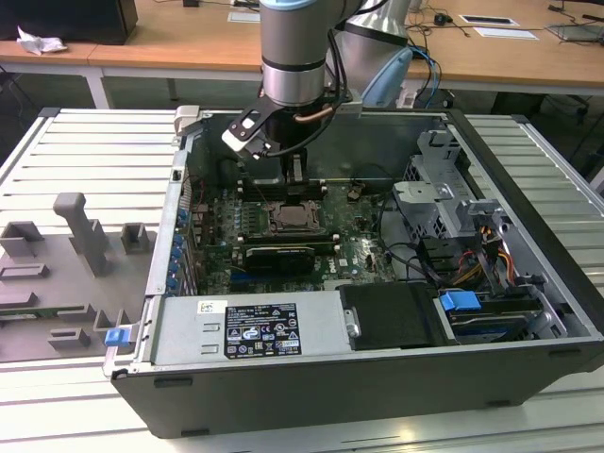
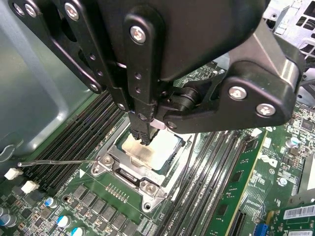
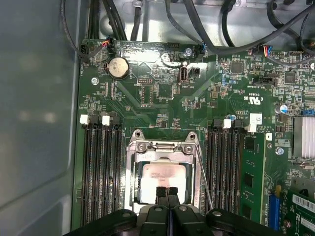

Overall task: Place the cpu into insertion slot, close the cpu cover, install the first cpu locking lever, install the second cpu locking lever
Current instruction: 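Install the first cpu locking lever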

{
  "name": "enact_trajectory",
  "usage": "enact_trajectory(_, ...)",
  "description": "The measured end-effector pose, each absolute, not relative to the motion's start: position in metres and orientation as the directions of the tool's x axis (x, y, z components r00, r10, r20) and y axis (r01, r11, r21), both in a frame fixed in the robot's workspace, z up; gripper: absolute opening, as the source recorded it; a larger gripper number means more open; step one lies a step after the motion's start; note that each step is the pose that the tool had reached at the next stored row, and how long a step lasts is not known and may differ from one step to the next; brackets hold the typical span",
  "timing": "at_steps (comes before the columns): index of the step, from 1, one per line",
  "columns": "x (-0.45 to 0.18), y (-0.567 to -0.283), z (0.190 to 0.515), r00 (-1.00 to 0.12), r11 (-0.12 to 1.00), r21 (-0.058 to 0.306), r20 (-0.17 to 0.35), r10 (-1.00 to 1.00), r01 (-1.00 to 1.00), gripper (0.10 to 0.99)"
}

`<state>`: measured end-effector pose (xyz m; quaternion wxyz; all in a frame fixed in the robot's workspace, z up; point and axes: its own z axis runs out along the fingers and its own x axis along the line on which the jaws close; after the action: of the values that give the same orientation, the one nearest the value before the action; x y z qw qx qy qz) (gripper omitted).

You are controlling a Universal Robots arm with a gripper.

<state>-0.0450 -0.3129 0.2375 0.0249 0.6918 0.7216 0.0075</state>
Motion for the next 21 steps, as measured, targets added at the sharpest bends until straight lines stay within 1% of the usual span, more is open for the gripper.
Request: enact_trajectory(21,-0.045,-0.313,0.248,-0.042,0.043,0.045,-0.026,0.999,0.998,0.106)
